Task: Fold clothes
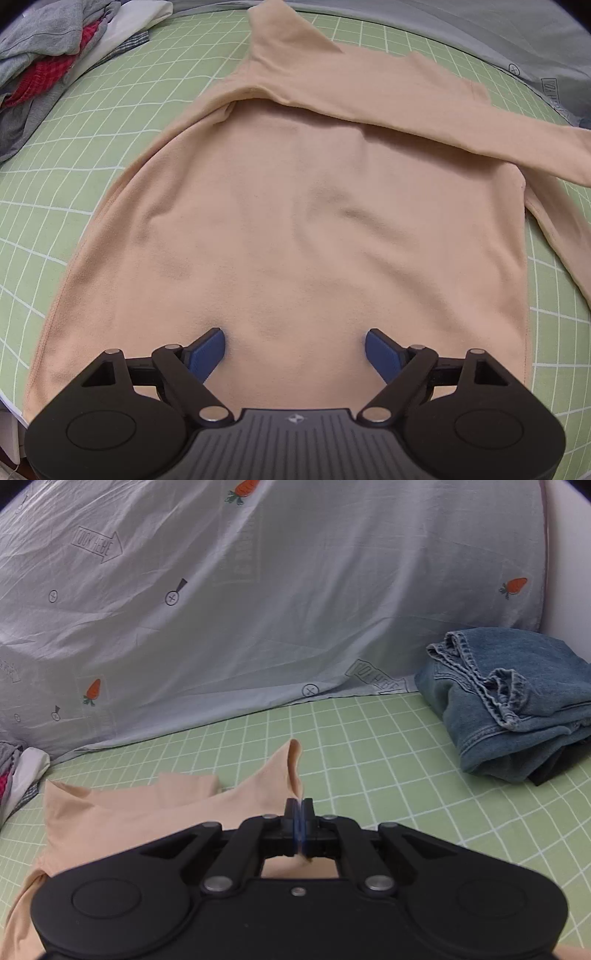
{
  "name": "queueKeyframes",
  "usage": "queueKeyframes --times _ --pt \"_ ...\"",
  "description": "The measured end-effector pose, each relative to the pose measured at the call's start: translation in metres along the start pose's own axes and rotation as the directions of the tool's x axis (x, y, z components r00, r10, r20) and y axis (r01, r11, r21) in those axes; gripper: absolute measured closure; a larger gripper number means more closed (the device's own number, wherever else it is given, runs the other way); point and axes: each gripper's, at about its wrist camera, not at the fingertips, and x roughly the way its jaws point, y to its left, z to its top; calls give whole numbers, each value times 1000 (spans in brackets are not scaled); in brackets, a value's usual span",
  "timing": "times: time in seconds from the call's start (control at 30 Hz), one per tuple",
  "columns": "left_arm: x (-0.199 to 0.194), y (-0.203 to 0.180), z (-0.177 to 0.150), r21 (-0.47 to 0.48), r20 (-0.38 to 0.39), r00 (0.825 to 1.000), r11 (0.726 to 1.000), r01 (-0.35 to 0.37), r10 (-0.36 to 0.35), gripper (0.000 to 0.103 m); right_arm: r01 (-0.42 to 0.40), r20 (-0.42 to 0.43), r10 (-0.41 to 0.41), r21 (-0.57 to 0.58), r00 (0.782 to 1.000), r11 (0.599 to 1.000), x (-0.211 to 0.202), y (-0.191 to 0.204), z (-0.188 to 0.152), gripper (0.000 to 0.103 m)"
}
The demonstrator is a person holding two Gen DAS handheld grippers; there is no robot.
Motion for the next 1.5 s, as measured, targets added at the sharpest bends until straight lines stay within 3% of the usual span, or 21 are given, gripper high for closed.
queueKeyframes --times 0.13,0.27,0.33,0.4,0.43,0.47,0.53,0.63,0.67,0.83,1.03,1.5 --pt "2 -1 3 9 -16 1000 1000 -4 4 10 81 -62 -81 -7 995 997 13 -21 -15 101" --pt "4 -1 5 21 -25 1000 1000 -2 2 4 135 -190 -130 11 973 991 27 -25 -34 100" --pt "5 1 7 25 -23 1000 1000 1 0 3 153 -206 -149 3 967 988 24 -20 -39 96" --pt "4 4 7 28 -18 1000 1000 9 -8 3 158 -196 -154 3 968 987 16 -14 -42 81" --pt "3 6 7 31 -14 1000 999 16 -15 3 159 -185 -156 2 970 987 11 -10 -42 63" --pt "0 9 6 28 -7 1000 999 27 -27 3 154 -168 -153 -4 974 988 5 -5 -42 51" --pt "-6 14 5 19 12 998 998 54 -54 4 132 -134 -134 -26 982 991 -6 7 -41 41" --pt "-22 26 1 22 69 995 997 77 -78 4 106 -90 -110 -45 990 993 -22 26 -43 7" --pt "-28 31 0 27 96 992 997 78 -80 4 100 -75 -103 -48 992 994 -28 35 -44 3" --pt "-56 60 1 38 232 966 993 110 -116 4 69 -75 -77 -101 994 992 -52 82 -67 0" --pt "-74 122 -2 44 304 943 991 128 -135 4 10 -119 -26 -126 993 992 -75 151 -104 0" --pt "-72 289 -2 74 288 948 990 123 -139 3 -88 -161 67 -126 985 988 -86 338 -163 0"
